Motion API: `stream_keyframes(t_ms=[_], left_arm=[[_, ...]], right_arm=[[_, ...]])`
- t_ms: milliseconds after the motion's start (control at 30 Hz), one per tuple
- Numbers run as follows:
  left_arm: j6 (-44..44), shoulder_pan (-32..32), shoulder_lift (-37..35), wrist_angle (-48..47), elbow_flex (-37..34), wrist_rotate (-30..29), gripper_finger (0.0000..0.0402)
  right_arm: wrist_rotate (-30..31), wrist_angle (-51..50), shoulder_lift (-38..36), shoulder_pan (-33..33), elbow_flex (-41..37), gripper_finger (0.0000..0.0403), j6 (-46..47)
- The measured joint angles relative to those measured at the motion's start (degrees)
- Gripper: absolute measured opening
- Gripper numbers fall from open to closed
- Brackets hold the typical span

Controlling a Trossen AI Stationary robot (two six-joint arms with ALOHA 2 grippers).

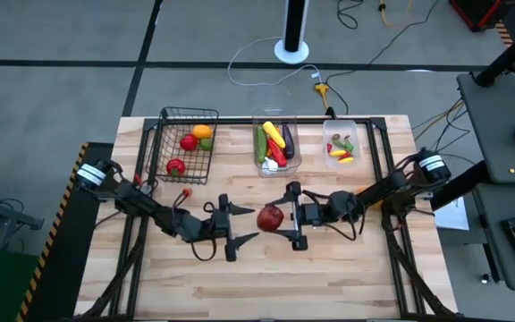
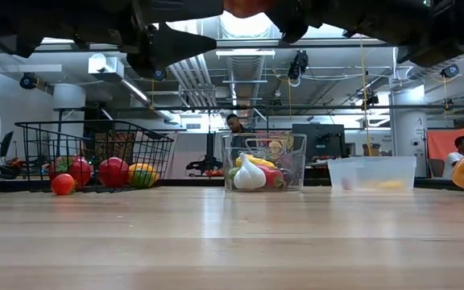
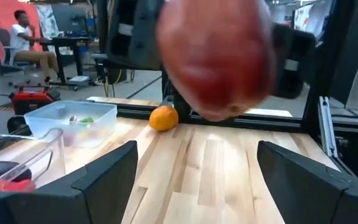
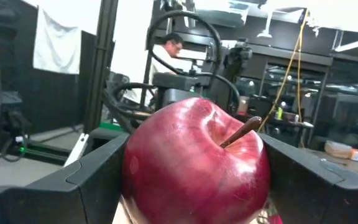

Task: Sort produce into baskets
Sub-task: Put the red apple into the black wire basket

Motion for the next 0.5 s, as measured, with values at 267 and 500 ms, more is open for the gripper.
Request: stream_keyframes(t_ms=[267, 500], left_arm=[[2.0, -5.2, -7.5, -12.2, 0.0, -11.0, 0.0314], [13.9, -6.6, -10.6, -12.0, 0.0, -21.7, 0.0314]], right_arm=[[7.0, -13.0, -9.5, -0.3, 0.0, 0.0318, -0.6], [7.7, -20.0, -11.4, -0.6, -0.2, 0.0318, 4.1]])
